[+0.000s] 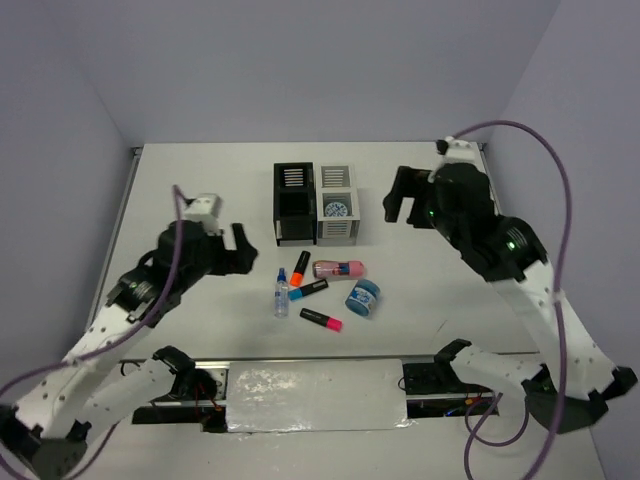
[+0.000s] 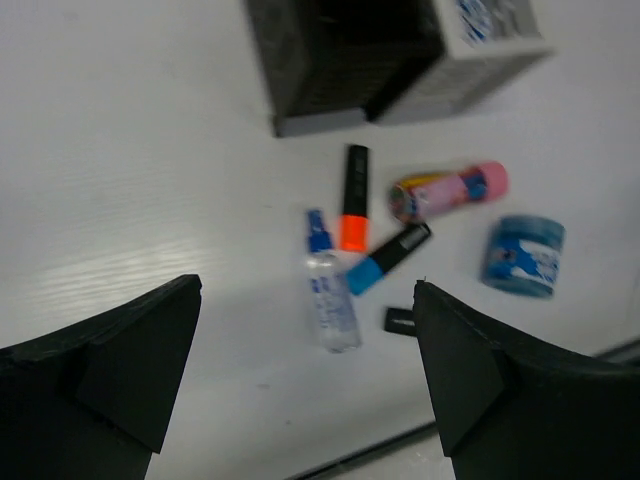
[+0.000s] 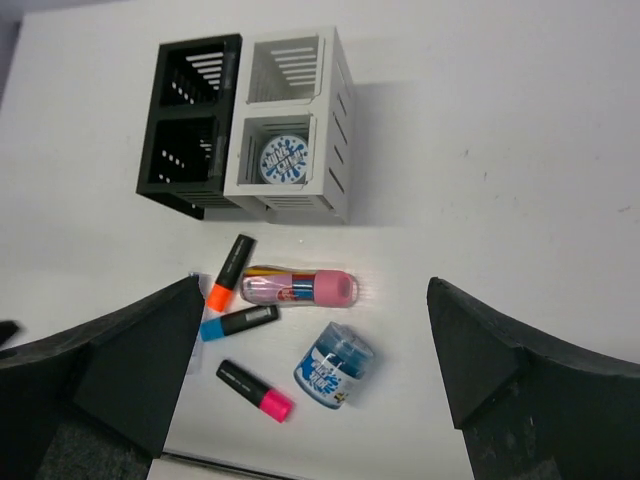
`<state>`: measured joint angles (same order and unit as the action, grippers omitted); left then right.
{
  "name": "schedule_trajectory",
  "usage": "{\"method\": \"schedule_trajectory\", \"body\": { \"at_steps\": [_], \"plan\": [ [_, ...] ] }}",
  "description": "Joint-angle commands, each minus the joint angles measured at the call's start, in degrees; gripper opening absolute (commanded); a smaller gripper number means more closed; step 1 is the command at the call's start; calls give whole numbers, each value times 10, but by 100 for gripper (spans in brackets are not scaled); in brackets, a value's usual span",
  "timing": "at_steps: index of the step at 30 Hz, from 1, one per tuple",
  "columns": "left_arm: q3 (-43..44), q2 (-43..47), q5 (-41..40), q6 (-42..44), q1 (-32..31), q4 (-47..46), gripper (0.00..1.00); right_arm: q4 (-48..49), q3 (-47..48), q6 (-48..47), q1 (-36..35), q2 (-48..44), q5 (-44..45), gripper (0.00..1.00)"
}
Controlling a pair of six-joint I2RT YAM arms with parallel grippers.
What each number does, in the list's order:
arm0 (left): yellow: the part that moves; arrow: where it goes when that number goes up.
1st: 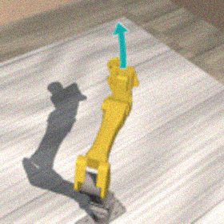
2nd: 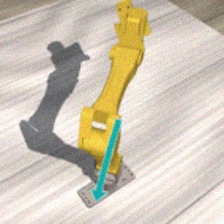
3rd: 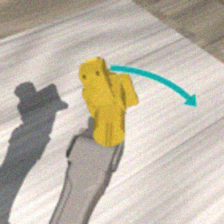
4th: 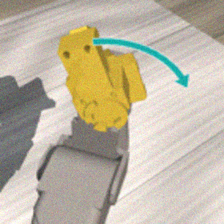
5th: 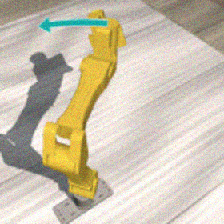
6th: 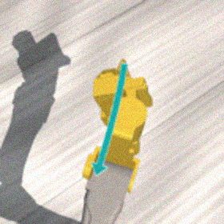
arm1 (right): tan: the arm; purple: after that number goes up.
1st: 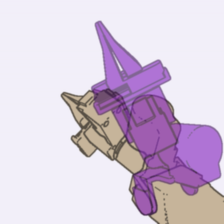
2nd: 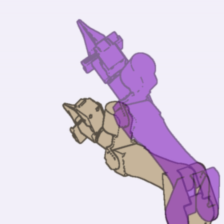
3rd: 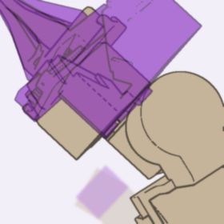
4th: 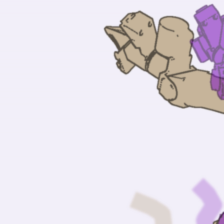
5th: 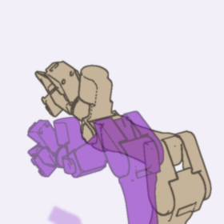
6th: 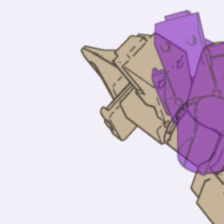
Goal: Sort the stationery into containers
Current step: Pick up the stationery from the center of the board.
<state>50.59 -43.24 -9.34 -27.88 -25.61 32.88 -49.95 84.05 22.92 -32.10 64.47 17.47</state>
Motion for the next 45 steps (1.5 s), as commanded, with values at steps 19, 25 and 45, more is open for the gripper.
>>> {"method": "schedule_trajectory", "body": {
  "at_steps": [19, 25, 45],
  "plan": [
    [250, -598, -64, -27, -380, -141, 99, -36, -149, 23, 18, -196, -34, 100],
    [272, -635, -52, -20, -384, -139, 99, -23, -167, 13, 19, -212, -49, 100],
    [263, -666, -27, -57, -401, -167, 4, 2, -195, 24, 41, -235, -24, 100]
  ]
}}
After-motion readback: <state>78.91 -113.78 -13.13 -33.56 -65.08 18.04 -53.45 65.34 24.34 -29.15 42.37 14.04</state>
